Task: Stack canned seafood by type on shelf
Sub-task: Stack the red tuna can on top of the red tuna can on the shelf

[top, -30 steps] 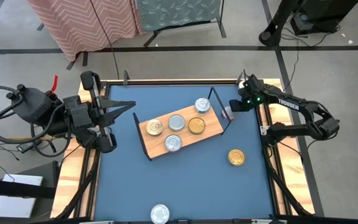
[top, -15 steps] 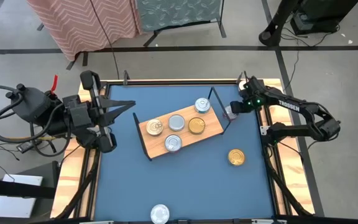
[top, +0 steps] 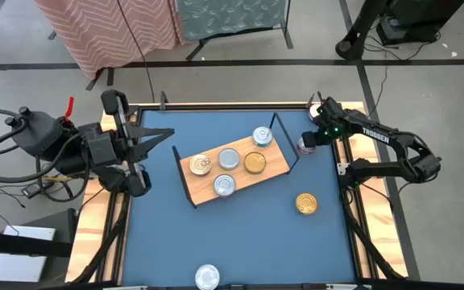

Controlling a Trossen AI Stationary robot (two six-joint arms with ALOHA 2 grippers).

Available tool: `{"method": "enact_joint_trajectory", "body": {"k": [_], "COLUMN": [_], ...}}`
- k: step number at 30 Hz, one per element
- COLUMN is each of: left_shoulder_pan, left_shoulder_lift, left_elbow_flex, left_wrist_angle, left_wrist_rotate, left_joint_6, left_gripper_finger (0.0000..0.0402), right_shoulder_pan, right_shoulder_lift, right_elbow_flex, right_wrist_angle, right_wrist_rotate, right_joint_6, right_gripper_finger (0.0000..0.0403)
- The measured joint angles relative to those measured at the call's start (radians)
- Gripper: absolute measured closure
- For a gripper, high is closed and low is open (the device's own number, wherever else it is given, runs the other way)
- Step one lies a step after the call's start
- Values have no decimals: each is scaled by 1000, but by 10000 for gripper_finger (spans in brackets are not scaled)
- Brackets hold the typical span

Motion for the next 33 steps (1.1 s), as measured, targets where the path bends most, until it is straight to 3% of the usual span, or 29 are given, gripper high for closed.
{"method": "enact_joint_trajectory", "body": {"k": [10, 17, 24, 33], "left_shoulder_pan": [0, 0, 1, 4], "left_shoulder_lift": [0, 0, 0, 0], "left_elbow_flex": [0, 0, 0, 0], "left_wrist_angle": [0, 2, 14, 16], "left_wrist_rotate": [0, 0, 0, 0], "left_joint_6": [-2, -2, 0, 1], "left_gripper_finger": [396, 396, 396, 396], "right_shoulder_pan": [-8, -11, 17, 120], "right_shoulder_lift": [0, 5, 1, -45], "right_elbow_flex": [-7, -12, -13, 50], "right_wrist_angle": [0, 108, 82, 73], "right_wrist_rotate": [14, -23, -56, 55], "right_joint_6": [0, 55, 79, 90], "right_gripper_finger": [403, 403, 403, 403]}}
